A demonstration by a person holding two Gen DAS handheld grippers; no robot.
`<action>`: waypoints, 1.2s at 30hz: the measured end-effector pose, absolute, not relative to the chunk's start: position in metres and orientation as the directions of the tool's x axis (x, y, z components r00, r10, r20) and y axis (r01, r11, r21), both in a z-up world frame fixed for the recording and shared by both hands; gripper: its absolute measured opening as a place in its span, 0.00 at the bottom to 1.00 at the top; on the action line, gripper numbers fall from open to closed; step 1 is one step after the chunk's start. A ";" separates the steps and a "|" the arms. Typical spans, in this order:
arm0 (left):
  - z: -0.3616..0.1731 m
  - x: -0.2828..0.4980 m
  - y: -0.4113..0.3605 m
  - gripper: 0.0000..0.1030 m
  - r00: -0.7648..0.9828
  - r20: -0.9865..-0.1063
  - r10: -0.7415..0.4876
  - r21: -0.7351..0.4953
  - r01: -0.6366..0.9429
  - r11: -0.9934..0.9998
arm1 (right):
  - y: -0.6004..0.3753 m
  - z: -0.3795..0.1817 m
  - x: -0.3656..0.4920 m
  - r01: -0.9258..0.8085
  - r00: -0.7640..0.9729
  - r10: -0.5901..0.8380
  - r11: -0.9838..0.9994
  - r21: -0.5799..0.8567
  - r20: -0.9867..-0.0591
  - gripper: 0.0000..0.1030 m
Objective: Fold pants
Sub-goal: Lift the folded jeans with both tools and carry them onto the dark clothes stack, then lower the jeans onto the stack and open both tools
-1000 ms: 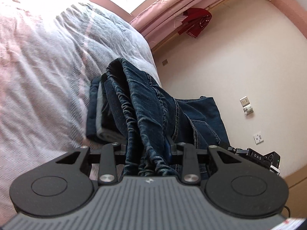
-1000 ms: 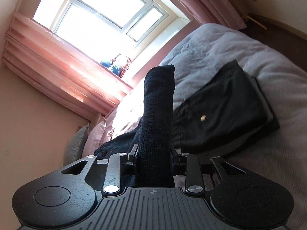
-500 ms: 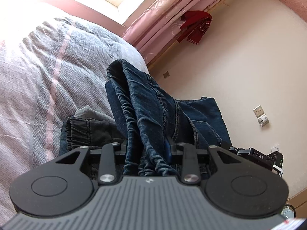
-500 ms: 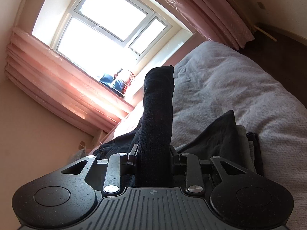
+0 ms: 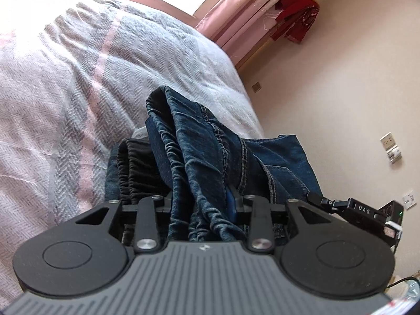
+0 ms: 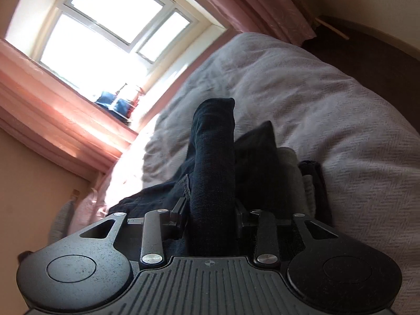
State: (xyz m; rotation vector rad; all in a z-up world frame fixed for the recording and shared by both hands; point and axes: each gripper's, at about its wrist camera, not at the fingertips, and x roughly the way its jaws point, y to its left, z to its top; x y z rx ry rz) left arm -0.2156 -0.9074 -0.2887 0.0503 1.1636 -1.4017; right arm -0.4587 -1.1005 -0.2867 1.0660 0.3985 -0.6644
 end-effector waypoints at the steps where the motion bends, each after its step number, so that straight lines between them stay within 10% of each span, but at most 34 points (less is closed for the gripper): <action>1: -0.296 -0.216 -0.909 0.35 -0.227 -0.673 -0.704 -0.564 0.773 0.290 | -1.100 -0.292 -0.451 0.725 0.688 -0.307 0.315 0.612 -0.657 0.46; 8: -0.278 -0.203 -0.877 0.53 -0.089 -0.698 -0.711 -0.475 0.800 0.366 | -1.072 -0.262 -0.460 0.772 0.636 -0.454 0.372 0.516 -0.624 0.48; 13: -0.238 -0.215 -0.880 0.33 -0.002 -0.693 -0.721 -0.353 0.873 0.337 | -1.052 -0.243 -0.447 0.790 0.603 -0.504 0.485 0.376 -0.618 0.45; 18: -0.247 -0.251 -0.920 0.13 0.016 -0.732 -0.681 -0.190 0.955 0.227 | -1.049 -0.259 -0.403 0.808 0.514 -0.544 0.566 0.163 -0.663 0.20; 27: -0.316 -0.242 -0.920 0.17 0.078 -0.754 -0.652 -0.116 0.961 0.249 | -1.050 -0.292 -0.379 0.762 0.494 -0.533 0.646 0.047 -0.687 0.20; 36: -0.258 -0.250 -0.879 0.18 0.061 -0.720 -0.691 -0.173 0.949 0.264 | -1.014 -0.248 -0.418 0.783 0.550 -0.518 0.594 0.187 -0.655 0.20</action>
